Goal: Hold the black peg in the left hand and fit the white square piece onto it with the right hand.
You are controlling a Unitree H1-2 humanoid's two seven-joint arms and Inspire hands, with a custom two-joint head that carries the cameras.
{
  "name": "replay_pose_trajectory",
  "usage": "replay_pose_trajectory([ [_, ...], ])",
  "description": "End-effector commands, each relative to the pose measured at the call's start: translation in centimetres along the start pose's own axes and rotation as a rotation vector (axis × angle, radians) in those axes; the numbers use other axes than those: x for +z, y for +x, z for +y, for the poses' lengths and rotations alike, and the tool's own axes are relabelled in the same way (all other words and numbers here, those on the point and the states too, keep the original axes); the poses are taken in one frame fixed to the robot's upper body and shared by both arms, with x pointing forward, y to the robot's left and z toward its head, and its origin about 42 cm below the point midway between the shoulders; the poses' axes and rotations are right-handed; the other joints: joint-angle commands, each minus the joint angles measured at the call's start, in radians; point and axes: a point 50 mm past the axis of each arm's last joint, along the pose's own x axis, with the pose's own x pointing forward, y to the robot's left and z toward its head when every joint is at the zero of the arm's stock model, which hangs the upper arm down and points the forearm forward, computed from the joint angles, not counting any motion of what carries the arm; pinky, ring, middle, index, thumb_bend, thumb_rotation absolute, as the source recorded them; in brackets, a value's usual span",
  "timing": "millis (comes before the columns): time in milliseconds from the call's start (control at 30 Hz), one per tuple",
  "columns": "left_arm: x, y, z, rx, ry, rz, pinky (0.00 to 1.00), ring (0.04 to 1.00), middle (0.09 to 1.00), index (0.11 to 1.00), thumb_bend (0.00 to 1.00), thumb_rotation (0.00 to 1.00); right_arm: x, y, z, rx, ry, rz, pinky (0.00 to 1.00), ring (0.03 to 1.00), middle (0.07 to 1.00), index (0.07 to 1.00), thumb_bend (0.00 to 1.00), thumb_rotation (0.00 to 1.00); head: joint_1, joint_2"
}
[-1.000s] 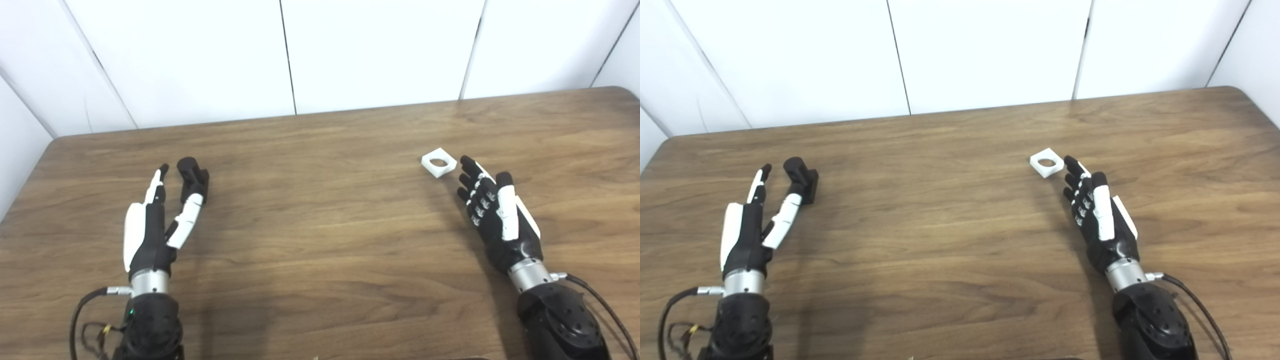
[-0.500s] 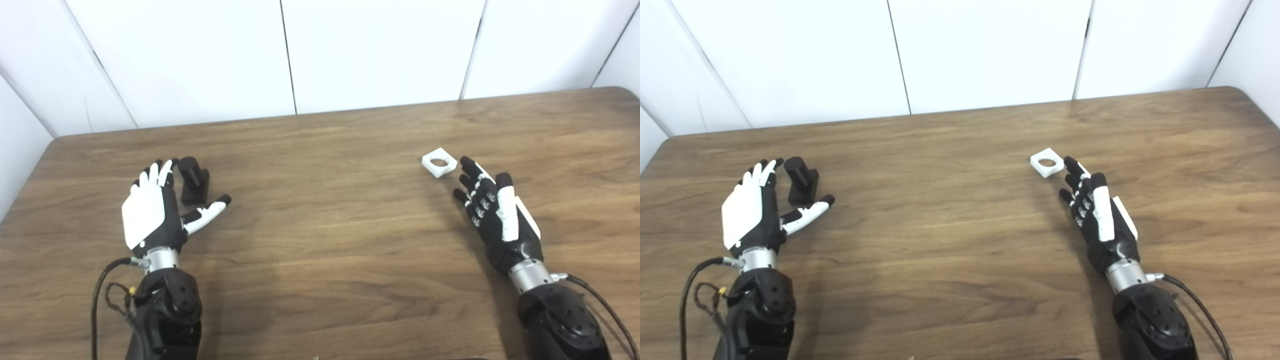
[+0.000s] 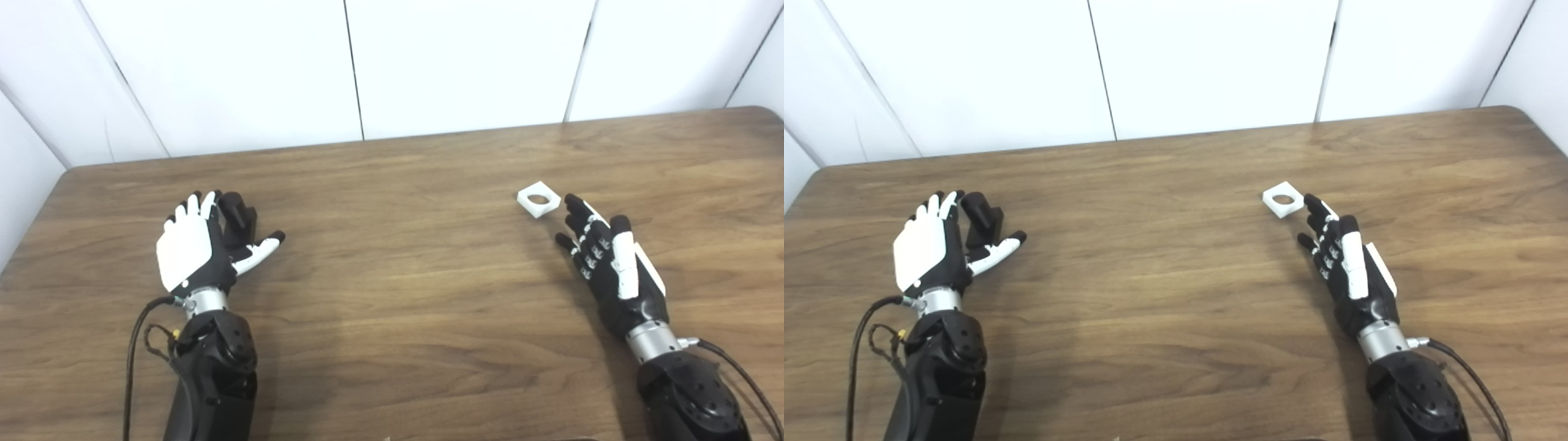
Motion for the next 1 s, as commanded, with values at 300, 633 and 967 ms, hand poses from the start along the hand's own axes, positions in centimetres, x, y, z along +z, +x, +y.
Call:
replay_pose_trajectory([
  [300, 1.3, 1.3, 1.0, 0.084, -0.014, -0.013, 1.0, 1.0, 1.0, 0.951, 0.84, 0.54, 0.0, 0.0, -1.0, 0.032, -0.019, -0.001, 0.91, 1.0, 1.0, 0.916, 0.69, 1.0, 0.019, -0.005],
  [633, 1.3, 1.1, 0.6, 0.082, -0.052, -0.001, 1.0, 1.0, 1.0, 0.999, 0.83, 0.56, -0.1, 0.0, -1.4, 0.045, -0.032, 0.021, 0.88, 0.997, 0.997, 0.904, 0.71, 1.0, 0.03, -0.008],
  [967, 1.2, 1.6, 0.1, 0.078, -0.098, 0.04, 1.0, 1.0, 1.0, 0.988, 0.81, 0.51, -0.3, -0.2, -1.6, 0.065, -0.041, 0.021, 0.88, 1.0, 1.0, 0.91, 0.71, 1.0, 0.049, -0.01],
])
